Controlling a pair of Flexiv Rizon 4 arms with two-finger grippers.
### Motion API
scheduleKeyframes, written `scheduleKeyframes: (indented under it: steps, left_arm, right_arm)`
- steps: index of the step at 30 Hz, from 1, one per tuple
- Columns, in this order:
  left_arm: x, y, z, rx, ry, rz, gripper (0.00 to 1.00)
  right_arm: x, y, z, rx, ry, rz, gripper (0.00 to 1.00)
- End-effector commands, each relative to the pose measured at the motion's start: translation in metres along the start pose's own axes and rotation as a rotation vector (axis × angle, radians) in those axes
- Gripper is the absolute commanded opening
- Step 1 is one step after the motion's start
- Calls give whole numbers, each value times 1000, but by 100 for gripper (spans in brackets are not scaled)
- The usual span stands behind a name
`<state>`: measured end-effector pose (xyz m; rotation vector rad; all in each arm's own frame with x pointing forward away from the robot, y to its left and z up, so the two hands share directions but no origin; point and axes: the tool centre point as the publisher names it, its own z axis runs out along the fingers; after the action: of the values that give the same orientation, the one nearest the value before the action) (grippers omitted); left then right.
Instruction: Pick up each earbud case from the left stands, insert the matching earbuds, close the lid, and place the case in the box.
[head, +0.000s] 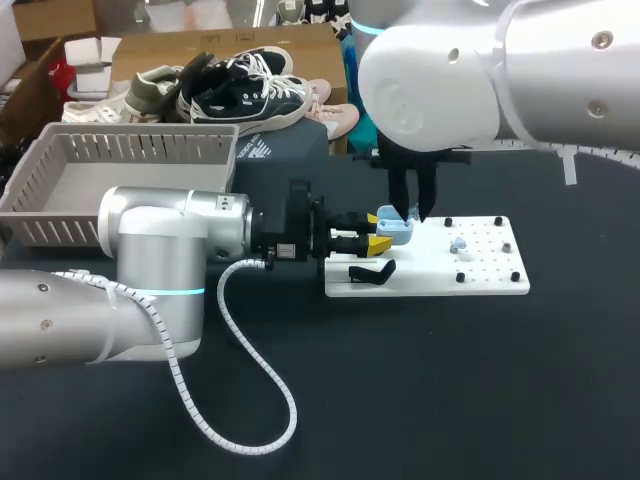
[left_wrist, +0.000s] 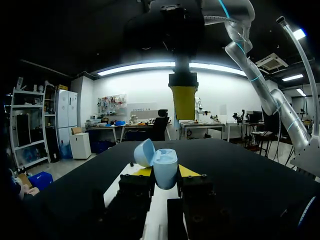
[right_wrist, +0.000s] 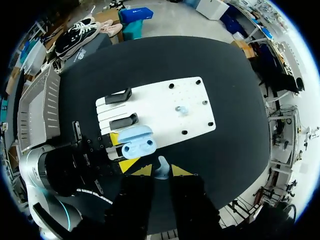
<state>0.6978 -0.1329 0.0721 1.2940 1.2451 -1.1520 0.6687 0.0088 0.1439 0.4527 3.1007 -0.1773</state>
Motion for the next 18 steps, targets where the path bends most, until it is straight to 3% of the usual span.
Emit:
scheduleKeyframes:
  steps: [1,18]
  left_arm:
    - [0,-1,0,-5,-1,1,0]
    - [0,-1,0,-5,-1,1,0]
  right_arm:
    - [-5,-5,3,-69,38,38,0]
    - [0,-9,5,-95,54,65,0]
